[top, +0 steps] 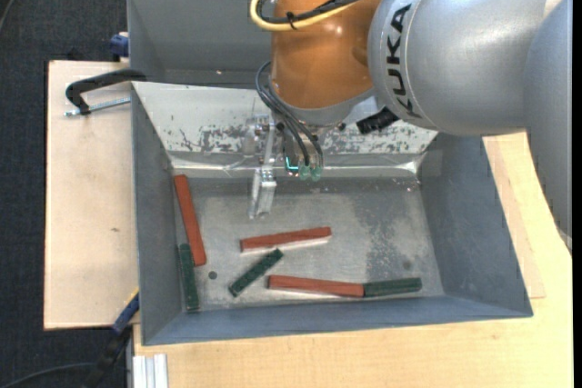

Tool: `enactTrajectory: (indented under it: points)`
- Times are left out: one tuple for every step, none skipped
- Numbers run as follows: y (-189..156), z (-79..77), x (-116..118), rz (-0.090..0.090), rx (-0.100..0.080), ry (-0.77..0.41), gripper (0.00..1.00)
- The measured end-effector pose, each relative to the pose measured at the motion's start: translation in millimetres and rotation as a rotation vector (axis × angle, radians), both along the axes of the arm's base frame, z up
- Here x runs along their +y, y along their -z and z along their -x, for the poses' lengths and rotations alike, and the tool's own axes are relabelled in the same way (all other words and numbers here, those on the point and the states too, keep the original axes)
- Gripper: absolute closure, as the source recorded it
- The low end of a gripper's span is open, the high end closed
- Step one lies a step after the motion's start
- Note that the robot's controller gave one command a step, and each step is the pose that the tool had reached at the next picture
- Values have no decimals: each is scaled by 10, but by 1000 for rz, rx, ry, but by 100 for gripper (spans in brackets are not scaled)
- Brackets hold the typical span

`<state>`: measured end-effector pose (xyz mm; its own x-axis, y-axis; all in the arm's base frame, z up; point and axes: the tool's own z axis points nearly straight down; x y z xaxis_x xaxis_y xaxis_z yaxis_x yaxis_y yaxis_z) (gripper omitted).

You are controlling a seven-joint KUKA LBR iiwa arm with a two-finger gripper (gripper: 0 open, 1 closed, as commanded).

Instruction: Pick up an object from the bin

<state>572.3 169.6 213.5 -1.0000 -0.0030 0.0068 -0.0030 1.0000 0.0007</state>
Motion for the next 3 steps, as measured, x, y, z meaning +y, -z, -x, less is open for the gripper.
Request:
enactTrajectory:
  points:
    - [1425,275,-585,2,1,-72,0]
    - [1379,251,-564,-1,-8,-73,100]
    - [-122,123,-334,-4,-22,-58,100]
